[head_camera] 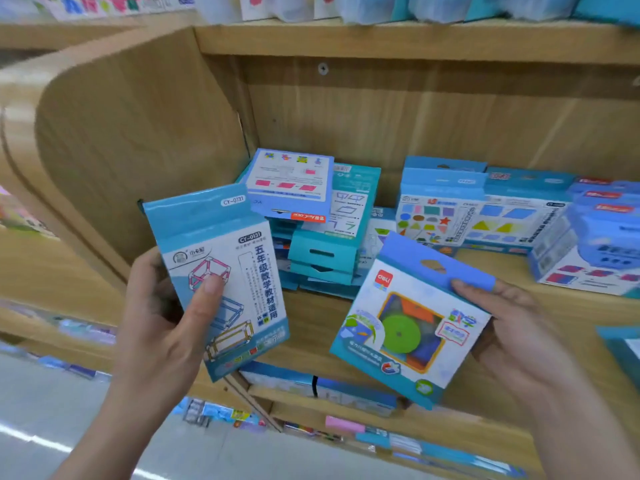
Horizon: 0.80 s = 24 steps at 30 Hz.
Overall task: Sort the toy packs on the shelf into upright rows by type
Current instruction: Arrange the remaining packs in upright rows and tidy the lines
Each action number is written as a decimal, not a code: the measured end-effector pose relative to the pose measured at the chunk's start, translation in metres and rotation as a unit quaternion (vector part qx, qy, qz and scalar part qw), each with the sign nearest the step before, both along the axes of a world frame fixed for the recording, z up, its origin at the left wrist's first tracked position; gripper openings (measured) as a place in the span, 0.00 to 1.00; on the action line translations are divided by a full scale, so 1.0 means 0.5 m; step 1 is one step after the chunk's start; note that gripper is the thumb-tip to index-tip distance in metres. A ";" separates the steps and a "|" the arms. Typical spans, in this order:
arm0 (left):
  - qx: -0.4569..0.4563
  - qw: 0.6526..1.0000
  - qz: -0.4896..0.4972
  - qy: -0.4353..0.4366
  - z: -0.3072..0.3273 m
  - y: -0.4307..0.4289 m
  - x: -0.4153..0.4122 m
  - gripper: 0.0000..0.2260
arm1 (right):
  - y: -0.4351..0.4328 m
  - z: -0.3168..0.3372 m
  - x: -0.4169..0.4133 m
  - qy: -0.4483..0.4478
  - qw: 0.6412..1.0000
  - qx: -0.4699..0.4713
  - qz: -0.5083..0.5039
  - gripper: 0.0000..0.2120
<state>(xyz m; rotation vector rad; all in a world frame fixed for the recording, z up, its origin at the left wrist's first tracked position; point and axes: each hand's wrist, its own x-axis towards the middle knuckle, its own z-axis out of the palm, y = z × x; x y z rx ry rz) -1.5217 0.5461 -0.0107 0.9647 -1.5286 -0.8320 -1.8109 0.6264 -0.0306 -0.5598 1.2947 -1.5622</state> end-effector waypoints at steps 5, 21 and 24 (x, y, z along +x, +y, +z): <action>-0.008 0.999 -0.033 -0.021 -0.002 0.005 -0.029 0.09 | 0.033 0.015 -0.069 0.038 0.997 -0.058 -0.043 0.20; 0.065 0.986 -0.155 -0.002 0.014 0.027 -0.155 0.14 | 0.053 -0.014 -0.081 0.221 0.973 -0.042 -0.058 0.18; 0.107 0.977 -0.183 0.017 0.023 0.020 -0.177 0.14 | 0.063 -0.015 -0.073 0.278 0.957 -0.041 -0.068 0.28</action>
